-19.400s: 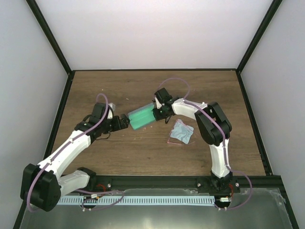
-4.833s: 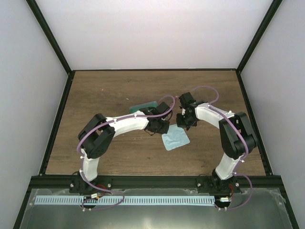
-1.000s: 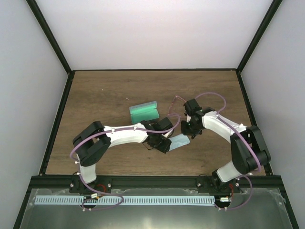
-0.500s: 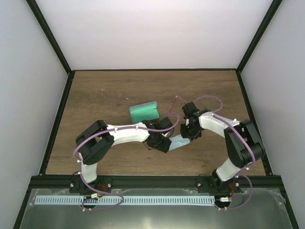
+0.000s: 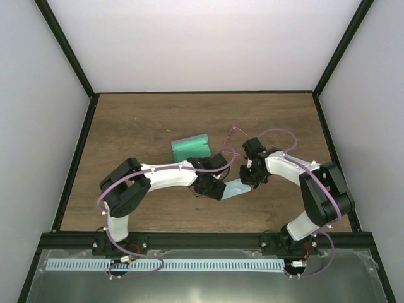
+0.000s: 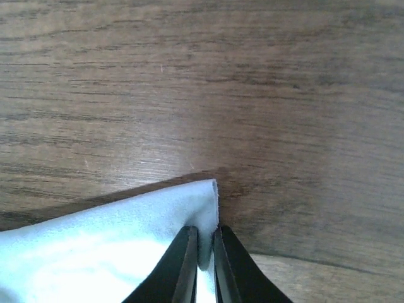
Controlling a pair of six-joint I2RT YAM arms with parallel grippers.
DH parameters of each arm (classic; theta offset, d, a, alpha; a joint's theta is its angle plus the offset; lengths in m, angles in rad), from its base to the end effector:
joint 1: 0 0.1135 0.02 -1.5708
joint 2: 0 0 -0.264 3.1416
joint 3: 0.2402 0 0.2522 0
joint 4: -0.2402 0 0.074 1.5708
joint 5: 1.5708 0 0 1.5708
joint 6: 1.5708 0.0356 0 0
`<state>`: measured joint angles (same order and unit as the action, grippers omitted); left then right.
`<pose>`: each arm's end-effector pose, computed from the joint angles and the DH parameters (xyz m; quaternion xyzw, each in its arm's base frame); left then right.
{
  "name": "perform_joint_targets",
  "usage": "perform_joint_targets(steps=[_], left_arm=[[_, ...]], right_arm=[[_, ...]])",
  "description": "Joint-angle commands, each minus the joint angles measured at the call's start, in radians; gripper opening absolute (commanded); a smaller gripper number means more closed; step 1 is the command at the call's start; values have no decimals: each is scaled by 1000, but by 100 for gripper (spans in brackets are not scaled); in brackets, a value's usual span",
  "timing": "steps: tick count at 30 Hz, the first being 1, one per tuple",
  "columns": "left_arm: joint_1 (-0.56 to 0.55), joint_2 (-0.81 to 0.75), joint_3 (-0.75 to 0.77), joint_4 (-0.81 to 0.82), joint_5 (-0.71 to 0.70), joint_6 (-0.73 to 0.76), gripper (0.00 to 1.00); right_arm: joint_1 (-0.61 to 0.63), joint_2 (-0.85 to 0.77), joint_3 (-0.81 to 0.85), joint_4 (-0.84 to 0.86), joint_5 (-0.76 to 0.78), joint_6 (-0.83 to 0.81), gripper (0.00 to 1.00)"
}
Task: Organize the sunglasses
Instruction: Pick up the glasses cleaning cloth from the center of the board.
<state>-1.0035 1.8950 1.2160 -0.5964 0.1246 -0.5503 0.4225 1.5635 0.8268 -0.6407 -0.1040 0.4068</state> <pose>0.1920 -0.3096 0.1520 0.2307 0.9599 -0.1469 0.0616 0.2364 0.1103 0.1500 -0.0128 0.9939 0.0862 0.0674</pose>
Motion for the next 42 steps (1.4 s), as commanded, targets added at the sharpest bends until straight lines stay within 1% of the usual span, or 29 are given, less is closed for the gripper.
perform_joint_targets(steps=[1,3,11,13,16,18,21,31,39,42], left_arm=[[16,-2,-13,-19,-11,-21,62],[19,0,-12,-20,-9,-25,62],[35,0,-13,-25,-9,-58,62],[39,7,-8,-30,-1,-66,60],[39,29,5,-53,3,-76,55],[39,42,9,-58,11,-80,47],[37,52,11,-64,17,-88,39],[24,96,31,-69,57,-78,32],[22,132,38,-72,80,-64,19],[23,136,39,-75,81,-63,10]], right_arm=[[16,-8,-50,-35,-32,22,5],[16,-15,-47,-42,-40,28,1],[17,-38,-52,-45,-111,108,1],[16,-37,-50,-45,-109,114,1],[17,-30,-47,-44,-109,117,1],[16,-28,-46,-42,-114,116,1],[16,-28,-43,-41,-114,116,1],[16,-24,-43,-42,-110,110,1],[16,-26,-44,-45,-106,109,1],[16,-28,-45,-45,-107,107,1]])
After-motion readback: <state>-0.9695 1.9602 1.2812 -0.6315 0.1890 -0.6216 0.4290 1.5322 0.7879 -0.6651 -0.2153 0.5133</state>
